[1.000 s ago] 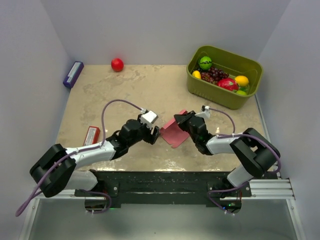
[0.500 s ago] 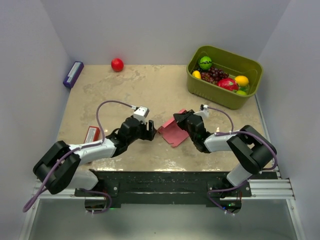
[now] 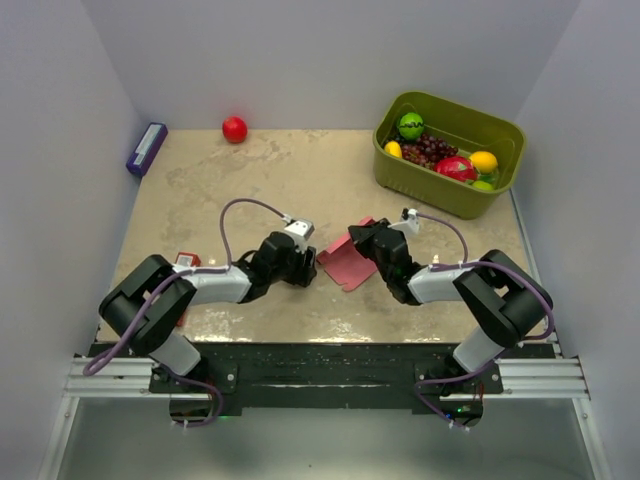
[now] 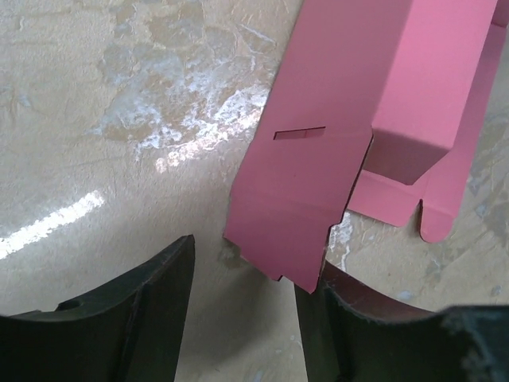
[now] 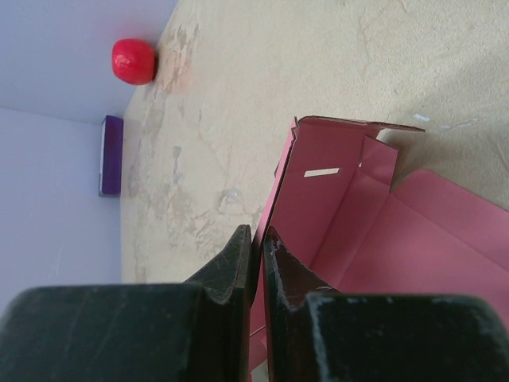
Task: Fold the paper box
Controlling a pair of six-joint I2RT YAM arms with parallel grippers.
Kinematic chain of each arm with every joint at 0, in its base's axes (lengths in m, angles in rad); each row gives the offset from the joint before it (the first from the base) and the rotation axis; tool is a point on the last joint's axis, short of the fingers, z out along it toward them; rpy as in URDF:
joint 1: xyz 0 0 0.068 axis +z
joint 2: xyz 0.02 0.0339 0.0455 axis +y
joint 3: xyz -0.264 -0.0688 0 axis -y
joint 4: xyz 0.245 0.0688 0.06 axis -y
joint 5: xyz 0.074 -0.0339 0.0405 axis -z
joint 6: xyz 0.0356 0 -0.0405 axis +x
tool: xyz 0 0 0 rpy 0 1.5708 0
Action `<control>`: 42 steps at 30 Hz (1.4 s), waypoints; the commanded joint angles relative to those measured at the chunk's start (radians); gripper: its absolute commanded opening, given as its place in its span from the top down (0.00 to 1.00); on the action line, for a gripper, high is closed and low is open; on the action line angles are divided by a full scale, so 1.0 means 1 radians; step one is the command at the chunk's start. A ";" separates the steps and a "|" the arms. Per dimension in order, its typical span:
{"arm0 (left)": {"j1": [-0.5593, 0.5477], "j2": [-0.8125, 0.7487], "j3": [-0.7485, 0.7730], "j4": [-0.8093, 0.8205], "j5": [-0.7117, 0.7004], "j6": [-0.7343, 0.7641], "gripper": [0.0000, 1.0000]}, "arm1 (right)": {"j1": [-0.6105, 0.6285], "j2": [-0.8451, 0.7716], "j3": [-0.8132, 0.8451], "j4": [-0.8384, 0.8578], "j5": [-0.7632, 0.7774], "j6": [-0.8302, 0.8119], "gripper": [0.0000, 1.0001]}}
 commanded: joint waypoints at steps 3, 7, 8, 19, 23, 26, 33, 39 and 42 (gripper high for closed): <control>-0.003 -0.148 -0.117 0.132 0.002 -0.006 0.37 | 0.005 0.008 -0.015 -0.135 0.032 -0.049 1.00; 0.011 -0.240 -0.172 0.195 0.059 0.007 0.33 | 0.007 0.000 -0.012 -0.141 0.035 -0.052 1.00; 0.024 -0.249 -0.174 0.198 0.066 0.010 0.33 | 0.005 0.001 -0.013 -0.141 0.035 -0.052 1.00; 0.121 -0.251 -0.180 0.223 -0.084 -0.067 0.36 | 0.005 -0.008 -0.013 -0.143 0.029 -0.048 1.00; 0.120 -0.149 -0.103 0.177 -0.026 -0.030 0.38 | 0.005 -0.006 -0.013 -0.143 0.031 -0.046 1.00; 0.112 -0.081 -0.067 0.175 0.004 -0.003 0.39 | 0.005 -0.003 -0.012 -0.143 0.026 -0.046 1.00; 0.063 -0.018 -0.031 0.201 0.039 0.050 0.40 | 0.005 -0.002 -0.010 -0.146 0.028 -0.043 1.00; 0.024 0.023 -0.001 0.210 0.053 0.070 0.43 | 0.005 0.001 -0.013 -0.148 0.029 -0.040 1.00; 0.014 0.034 0.006 0.221 0.053 0.067 0.43 | 0.005 0.006 -0.010 -0.148 0.028 -0.040 1.00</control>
